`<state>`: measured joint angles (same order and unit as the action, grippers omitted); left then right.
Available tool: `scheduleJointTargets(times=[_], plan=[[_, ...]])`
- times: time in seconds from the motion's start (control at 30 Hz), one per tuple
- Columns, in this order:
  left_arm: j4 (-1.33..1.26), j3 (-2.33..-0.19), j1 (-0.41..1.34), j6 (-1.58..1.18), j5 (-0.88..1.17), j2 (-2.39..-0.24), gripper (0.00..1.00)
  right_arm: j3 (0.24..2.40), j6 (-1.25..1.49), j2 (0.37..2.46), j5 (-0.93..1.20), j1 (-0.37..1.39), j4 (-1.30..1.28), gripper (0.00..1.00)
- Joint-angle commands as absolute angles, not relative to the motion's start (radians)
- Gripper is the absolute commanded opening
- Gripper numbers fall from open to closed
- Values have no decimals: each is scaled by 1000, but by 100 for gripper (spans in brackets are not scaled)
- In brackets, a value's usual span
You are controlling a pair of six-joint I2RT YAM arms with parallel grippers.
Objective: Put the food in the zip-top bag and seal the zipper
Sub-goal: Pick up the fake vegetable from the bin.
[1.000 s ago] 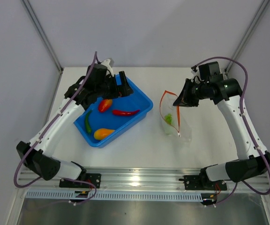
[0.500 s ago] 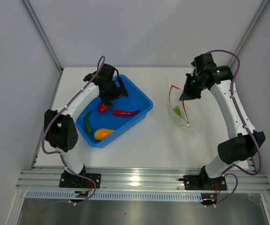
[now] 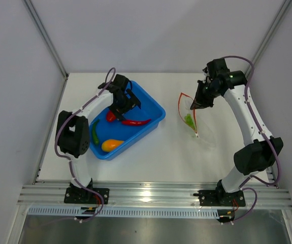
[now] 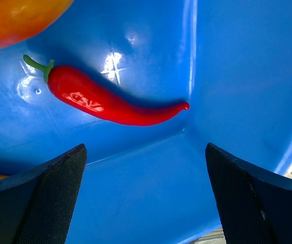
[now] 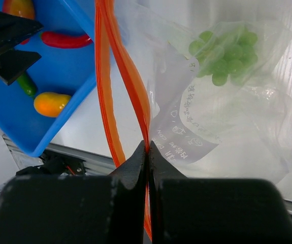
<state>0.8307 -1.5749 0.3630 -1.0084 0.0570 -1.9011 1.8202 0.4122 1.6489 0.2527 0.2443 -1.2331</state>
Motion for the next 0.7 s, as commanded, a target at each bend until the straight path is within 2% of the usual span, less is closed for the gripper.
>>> scheduleJointTargets(times=[0.0, 0.3, 0.57, 0.67], plan=[[792, -1563, 353, -1078, 55, -1945, 99, 1819, 416, 1667, 282, 239, -1210, 0], [811, -1559, 351, -1115, 31, -2003, 97, 1816, 426, 1692, 327, 244, -1204, 0], [839, -1581, 342, -1126, 8, -2069, 92, 1809, 428, 1701, 327, 247, -1195, 0], [822, -1586, 337, -1126, 9, -2083, 87, 1816, 423, 1701, 315, 247, -1198, 0]])
